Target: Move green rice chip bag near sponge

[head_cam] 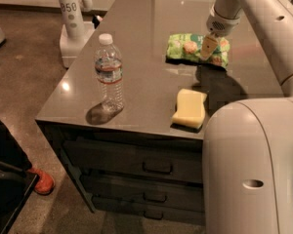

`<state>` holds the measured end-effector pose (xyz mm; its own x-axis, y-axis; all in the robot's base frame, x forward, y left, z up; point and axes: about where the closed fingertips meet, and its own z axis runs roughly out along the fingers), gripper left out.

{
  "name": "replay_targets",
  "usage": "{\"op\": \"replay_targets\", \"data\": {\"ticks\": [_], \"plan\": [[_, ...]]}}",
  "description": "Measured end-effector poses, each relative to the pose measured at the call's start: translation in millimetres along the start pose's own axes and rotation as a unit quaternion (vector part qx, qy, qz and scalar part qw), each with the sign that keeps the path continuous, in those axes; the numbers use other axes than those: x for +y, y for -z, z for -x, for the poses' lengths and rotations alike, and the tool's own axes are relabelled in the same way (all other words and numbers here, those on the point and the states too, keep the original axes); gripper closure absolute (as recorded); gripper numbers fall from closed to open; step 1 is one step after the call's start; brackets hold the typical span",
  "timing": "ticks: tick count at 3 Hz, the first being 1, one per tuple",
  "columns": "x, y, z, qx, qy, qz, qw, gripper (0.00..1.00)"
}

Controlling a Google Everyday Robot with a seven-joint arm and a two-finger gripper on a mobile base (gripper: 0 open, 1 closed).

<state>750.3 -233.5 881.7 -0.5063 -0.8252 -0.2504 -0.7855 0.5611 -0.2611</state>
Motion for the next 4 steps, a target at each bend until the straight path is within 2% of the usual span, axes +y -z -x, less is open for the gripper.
{"op": "replay_targets", "data": {"ticks": [1, 2, 3, 4], "plan": [[5, 8, 1, -0.016, 0.007, 0.005, 0.9998, 0.78], [14, 25, -4, -0.030, 0.014, 0.006, 0.9994, 0.99], [36, 56, -19, -0.045, 0.023, 0.004, 0.9987, 1.00], [50, 69, -34, -0.046, 0.018, 0.006, 0.9988, 1.00]]}}
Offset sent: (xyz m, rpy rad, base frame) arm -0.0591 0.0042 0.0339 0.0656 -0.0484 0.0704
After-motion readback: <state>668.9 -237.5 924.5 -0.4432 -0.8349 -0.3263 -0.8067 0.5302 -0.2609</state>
